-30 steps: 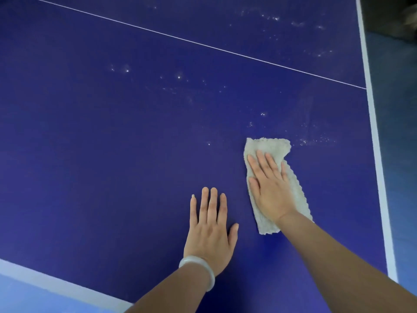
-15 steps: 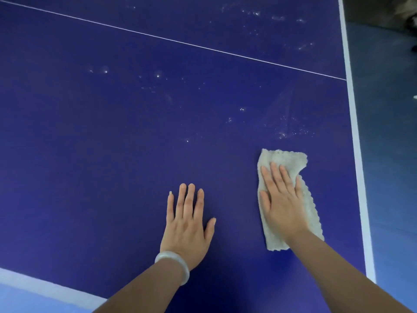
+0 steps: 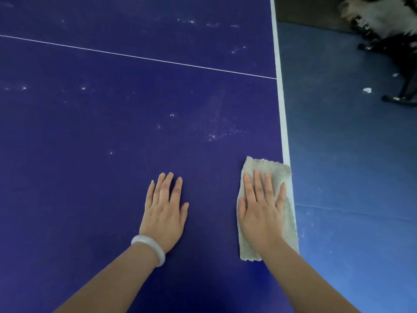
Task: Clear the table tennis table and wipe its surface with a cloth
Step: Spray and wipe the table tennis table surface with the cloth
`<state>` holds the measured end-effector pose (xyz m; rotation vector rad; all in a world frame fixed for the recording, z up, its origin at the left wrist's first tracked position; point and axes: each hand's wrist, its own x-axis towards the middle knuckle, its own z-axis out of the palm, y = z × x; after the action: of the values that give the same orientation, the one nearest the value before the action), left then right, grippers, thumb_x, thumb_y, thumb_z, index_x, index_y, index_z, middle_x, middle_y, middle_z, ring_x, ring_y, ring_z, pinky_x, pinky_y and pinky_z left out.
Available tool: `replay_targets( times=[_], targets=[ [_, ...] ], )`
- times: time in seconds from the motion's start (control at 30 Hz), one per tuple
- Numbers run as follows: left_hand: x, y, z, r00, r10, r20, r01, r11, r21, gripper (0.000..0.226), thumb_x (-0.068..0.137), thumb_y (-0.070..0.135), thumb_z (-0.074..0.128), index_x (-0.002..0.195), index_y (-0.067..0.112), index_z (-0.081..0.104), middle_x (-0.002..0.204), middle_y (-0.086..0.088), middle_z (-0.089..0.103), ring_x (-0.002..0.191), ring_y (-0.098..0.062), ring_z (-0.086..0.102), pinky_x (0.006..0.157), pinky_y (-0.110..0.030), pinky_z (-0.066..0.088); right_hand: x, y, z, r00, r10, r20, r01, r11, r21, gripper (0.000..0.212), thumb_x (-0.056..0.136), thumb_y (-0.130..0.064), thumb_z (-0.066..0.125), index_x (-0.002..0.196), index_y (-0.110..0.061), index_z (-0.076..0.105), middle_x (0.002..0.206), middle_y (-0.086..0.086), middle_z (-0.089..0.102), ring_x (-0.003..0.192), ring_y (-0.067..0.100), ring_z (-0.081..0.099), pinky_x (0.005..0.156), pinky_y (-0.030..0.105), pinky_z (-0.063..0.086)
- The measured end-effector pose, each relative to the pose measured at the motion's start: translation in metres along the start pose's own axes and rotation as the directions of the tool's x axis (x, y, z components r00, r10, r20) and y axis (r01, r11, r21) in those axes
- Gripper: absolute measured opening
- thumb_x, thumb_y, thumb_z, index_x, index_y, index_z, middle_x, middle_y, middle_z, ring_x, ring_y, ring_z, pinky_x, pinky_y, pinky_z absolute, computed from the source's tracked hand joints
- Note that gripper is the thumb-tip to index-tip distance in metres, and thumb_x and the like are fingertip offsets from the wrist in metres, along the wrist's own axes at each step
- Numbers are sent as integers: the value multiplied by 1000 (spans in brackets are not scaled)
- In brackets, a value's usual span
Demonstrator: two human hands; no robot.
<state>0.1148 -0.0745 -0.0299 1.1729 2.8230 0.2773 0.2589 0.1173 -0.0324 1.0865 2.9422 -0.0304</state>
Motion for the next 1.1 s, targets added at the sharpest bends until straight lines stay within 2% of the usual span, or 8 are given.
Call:
replay_targets(
  times=[0.13, 0.33, 0.43, 0.57, 0.67, 0.8, 1.0, 1.1],
  targets=[
    [53, 31, 12, 985, -172, 1, 172, 984, -56, 63, 101, 45, 24, 152, 9, 32, 159, -16, 26, 150, -31, 15, 123, -46, 9, -14, 16, 5, 1000, -22, 5, 22, 999, 40, 58, 102, -31, 20, 154, -7, 25, 163, 10, 20, 152, 24, 11, 120, 51, 15],
    [76, 43, 17, 958, -282, -52, 282, 959, -3, 65, 100, 47, 19, 154, 12, 27, 160, -14, 24, 151, -28, 12, 123, -48, 9, 42, 33, 2, 999, 18, 48, -22, 996, 88, 59, 101, -37, 16, 158, -23, 14, 165, -4, 8, 153, 22, 1, 121, 56, 7],
    [75, 45, 18, 952, -300, -54, 300, 954, -7, 62, 102, 46, 18, 154, 13, 27, 160, -13, 24, 151, -27, 11, 123, -48, 10, 109, 46, -4, 994, 49, 101, -58, 994, 92, 57, 103, -39, 12, 158, -30, -1, 164, -12, -7, 151, 20, -12, 119, 59, -5],
    [76, 45, 20, 950, -307, -55, 309, 951, 23, 64, 100, 48, 15, 153, 14, 29, 159, -13, 26, 151, -26, 14, 123, -48, 11, 162, 41, -8, 988, 64, 139, -82, 988, 132, 57, 103, -39, 9, 157, -29, -7, 164, -11, -13, 151, 22, -17, 117, 62, -9],
    [76, 44, 20, 949, -311, -52, 313, 949, 40, 65, 100, 48, 12, 152, 14, 30, 159, -12, 27, 151, -26, 14, 123, -48, 12, 147, 35, -3, 996, -39, 85, 29, 993, 113, 58, 102, -42, 5, 158, -28, -2, 164, -10, -9, 151, 23, -13, 117, 63, -9],
    [77, 44, 20, 952, -304, -42, 306, 951, 45, 63, 101, 44, 11, 152, 12, 32, 158, -13, 30, 150, -28, 18, 122, -48, 12, 154, 46, -6, 984, -139, 113, 130, 988, 83, 58, 101, -45, 6, 157, -31, -1, 164, -11, -8, 152, 20, -12, 118, 60, -7],
    [78, 45, 20, 949, -313, -26, 314, 948, 60, 60, 102, 40, 13, 152, 13, 31, 157, -12, 30, 150, -27, 19, 122, -47, 11, 257, 46, -6, 990, 82, 116, -97, 987, 126, 58, 104, -39, 10, 158, -24, -2, 165, -5, -7, 152, 22, -10, 121, 53, -9],
    [78, 44, 19, 951, -307, -29, 309, 949, 65, 59, 101, 39, 16, 151, 12, 33, 157, -13, 32, 149, -28, 22, 121, -46, 11, 259, 21, -4, 996, 5, 87, -18, 989, 146, 59, 104, -39, 11, 158, -18, -2, 165, 2, -7, 152, 22, -11, 122, 47, -8]
  ],
)
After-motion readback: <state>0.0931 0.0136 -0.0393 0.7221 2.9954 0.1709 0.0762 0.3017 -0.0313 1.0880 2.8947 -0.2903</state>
